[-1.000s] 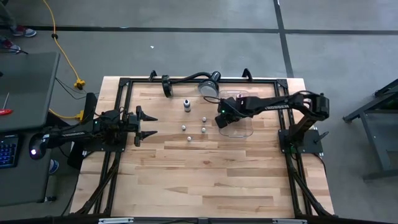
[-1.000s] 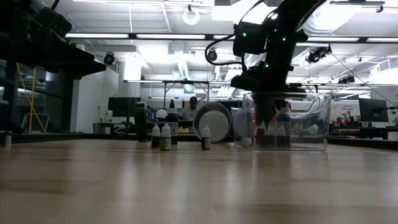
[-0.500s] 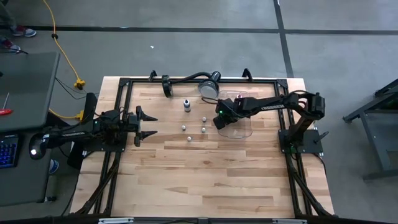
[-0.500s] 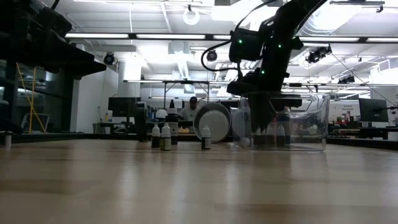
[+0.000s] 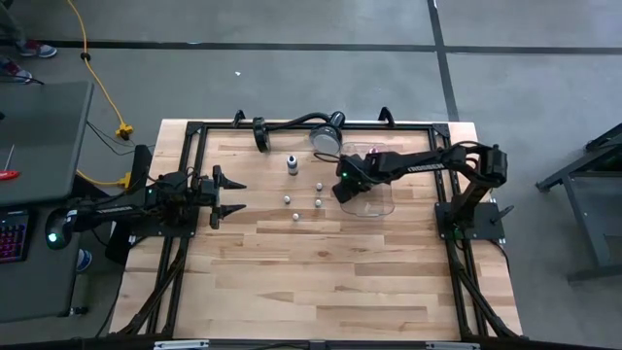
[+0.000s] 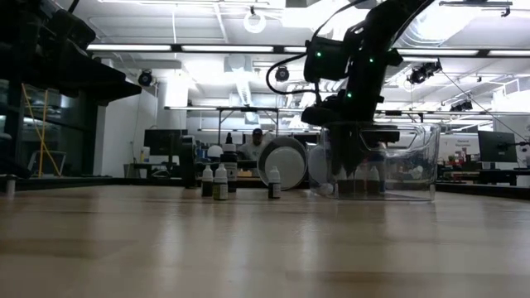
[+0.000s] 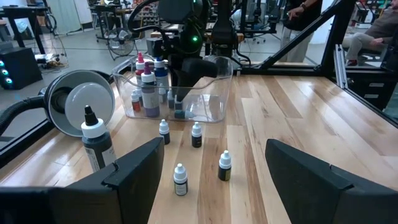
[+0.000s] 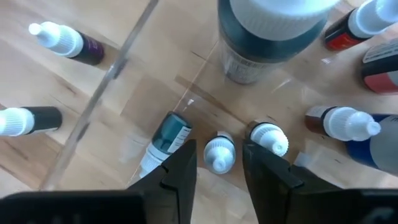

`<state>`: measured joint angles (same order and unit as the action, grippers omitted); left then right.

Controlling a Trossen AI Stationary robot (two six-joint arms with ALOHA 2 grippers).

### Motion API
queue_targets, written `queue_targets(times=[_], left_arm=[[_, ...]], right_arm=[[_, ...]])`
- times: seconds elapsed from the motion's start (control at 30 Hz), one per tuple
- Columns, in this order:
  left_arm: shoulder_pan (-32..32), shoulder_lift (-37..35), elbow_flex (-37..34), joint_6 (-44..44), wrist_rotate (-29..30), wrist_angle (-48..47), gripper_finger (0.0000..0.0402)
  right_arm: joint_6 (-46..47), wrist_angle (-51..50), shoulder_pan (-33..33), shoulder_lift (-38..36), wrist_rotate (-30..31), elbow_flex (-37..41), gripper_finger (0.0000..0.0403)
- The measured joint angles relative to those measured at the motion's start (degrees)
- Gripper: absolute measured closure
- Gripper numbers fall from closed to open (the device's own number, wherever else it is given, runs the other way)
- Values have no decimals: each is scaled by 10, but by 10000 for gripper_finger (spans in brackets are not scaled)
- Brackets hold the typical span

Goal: Pick & Place food coloring
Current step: Put the small green food coloring bottle into the transparent bin

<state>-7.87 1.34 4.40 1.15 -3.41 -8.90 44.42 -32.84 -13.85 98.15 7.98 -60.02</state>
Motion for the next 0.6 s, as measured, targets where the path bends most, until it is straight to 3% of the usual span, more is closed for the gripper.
queue_targets(times=[0.3,0.6], left_arm=[[0,0,0,0,0,0,124],[0,0,0,0,0,0,124]], right_arm=[[-11,-56,5,-23,7,-35,279],[-10,-85,29,-98,8,-45,279]])
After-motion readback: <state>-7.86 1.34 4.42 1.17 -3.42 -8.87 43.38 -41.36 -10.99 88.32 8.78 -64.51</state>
